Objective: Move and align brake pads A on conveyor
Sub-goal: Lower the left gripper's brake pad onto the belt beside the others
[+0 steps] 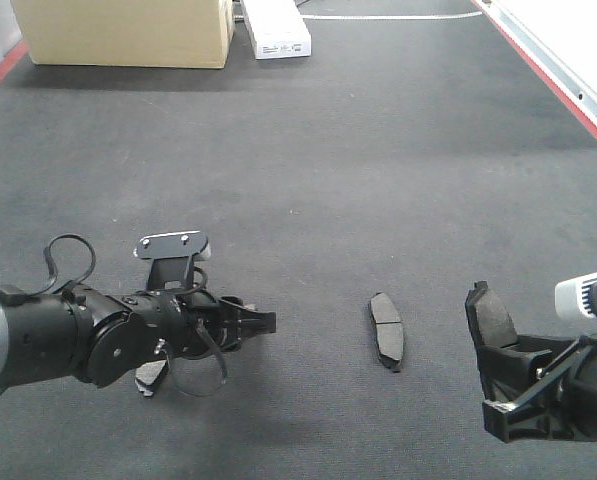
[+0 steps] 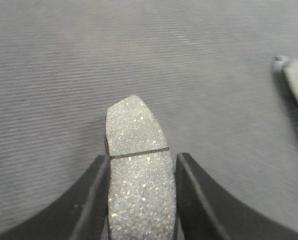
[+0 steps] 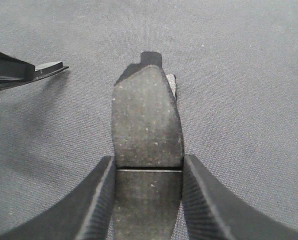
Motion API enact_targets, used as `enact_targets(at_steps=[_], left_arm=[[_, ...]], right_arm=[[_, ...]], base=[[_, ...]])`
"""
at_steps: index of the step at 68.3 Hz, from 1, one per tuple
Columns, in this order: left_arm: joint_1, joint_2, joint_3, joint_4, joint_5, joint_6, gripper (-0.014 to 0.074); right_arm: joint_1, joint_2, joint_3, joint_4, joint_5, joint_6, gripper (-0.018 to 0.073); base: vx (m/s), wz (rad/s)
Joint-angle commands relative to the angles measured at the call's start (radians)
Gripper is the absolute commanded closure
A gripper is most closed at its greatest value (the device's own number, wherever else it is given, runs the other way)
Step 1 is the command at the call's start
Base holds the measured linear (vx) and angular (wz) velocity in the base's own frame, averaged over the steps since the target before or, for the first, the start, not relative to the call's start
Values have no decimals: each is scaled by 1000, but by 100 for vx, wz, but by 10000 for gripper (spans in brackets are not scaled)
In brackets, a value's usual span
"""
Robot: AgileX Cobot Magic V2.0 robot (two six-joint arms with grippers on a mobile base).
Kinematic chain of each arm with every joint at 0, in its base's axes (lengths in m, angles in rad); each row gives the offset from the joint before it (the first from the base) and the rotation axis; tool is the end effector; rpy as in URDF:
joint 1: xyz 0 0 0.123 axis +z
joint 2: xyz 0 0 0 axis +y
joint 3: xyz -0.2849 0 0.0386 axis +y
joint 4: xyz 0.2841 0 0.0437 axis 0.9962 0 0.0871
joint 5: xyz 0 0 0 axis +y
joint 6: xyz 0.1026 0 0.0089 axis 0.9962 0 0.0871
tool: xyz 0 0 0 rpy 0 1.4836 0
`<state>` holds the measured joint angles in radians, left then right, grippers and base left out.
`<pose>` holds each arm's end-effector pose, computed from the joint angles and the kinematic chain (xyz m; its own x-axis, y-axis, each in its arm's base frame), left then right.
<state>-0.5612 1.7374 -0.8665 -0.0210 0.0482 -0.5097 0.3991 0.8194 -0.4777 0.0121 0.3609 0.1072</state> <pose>0.3141 -0.1976 0.1322 -0.8094 -0.0890 -0.5805 0.1428 0.9290 -0.3415 0.1842 0.0782 0.2440 -0.5745 -0.1140 -0.8105 -0.3262 0.9401 0.0990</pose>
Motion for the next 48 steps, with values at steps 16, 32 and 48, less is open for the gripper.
enact_targets(at_steps=[16,32,48], left_arm=[[8,38,-35,-7,-89,-10,385],[2,51,-35,-43,-62,-10,355],[2,51,-35,-69,-14,-10,283]], right_arm=[[-1,-8,-31,-5,-83,-11,568],[-1,-8,-31,-5,-83,-11,568],[-1,-8,-31,-5,-83,-11,568]], base=[[0,0],[0,0],[0,0]])
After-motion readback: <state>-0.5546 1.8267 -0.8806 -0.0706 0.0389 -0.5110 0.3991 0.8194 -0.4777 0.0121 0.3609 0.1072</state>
